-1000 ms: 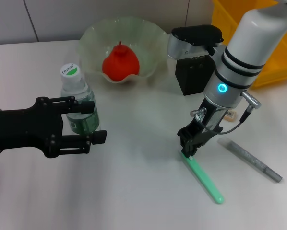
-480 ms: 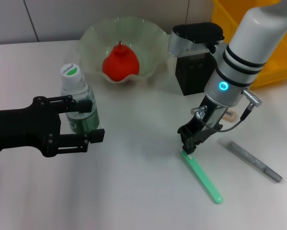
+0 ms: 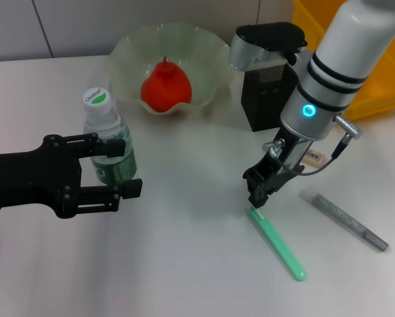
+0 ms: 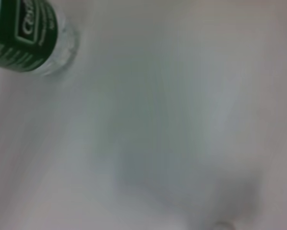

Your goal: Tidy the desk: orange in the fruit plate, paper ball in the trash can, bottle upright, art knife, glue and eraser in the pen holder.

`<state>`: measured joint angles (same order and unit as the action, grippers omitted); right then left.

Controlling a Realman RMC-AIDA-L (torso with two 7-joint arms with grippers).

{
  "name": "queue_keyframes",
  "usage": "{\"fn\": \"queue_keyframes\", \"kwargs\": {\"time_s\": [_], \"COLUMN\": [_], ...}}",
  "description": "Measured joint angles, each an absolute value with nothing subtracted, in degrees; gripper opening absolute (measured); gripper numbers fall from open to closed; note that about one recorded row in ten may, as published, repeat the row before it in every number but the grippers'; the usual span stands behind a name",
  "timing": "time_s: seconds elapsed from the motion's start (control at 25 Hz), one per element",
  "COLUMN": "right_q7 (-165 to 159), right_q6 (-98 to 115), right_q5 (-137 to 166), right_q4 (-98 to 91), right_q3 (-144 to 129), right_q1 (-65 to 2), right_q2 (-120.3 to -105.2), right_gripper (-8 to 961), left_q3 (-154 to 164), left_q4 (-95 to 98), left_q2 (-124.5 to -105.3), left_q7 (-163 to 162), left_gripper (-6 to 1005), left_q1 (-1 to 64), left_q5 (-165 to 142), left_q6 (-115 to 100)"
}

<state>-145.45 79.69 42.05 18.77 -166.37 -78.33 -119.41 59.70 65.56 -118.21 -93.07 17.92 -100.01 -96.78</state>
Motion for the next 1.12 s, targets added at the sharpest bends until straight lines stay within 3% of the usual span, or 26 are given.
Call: {"fn": "queue_keyframes", "kwargs": {"time_s": [0.24, 0.44, 0.88, 1.12], "right_q7": [-144.14, -143.97, -143.88, -143.92], "right_q6": [81.75, 82.18, 81.43, 80.53], "right_q5": [41.57, 43.15, 44.60, 45.47], "right_q4": [20.44, 21.00, 20.42, 19.26], "right_q3": [-166.37, -166.37, -166.37, -166.38], "right_q1": [-79.04, -79.29, -79.44, -79.41], "right_q2": [-119.41, -119.43, -119.82, -119.88], "right_gripper": [58, 248, 376, 373], "left_q3": [59.65, 59.58, 59.59, 59.59], "left_q4": [65.22, 65.13, 65.12, 65.12], "left_q2": [-118.18, -118.16, -118.12, -118.17], "left_q7": [-92.96, -92.89, -92.84, -92.81], "left_gripper": [745, 745, 744, 743], "left_q1": [17.90, 17.84, 17.84, 17.75], "left_q5": [-100.01, -100.02, -100.02, -100.02], "left_q6": [-96.79, -96.85, -97.30, -97.42]}}
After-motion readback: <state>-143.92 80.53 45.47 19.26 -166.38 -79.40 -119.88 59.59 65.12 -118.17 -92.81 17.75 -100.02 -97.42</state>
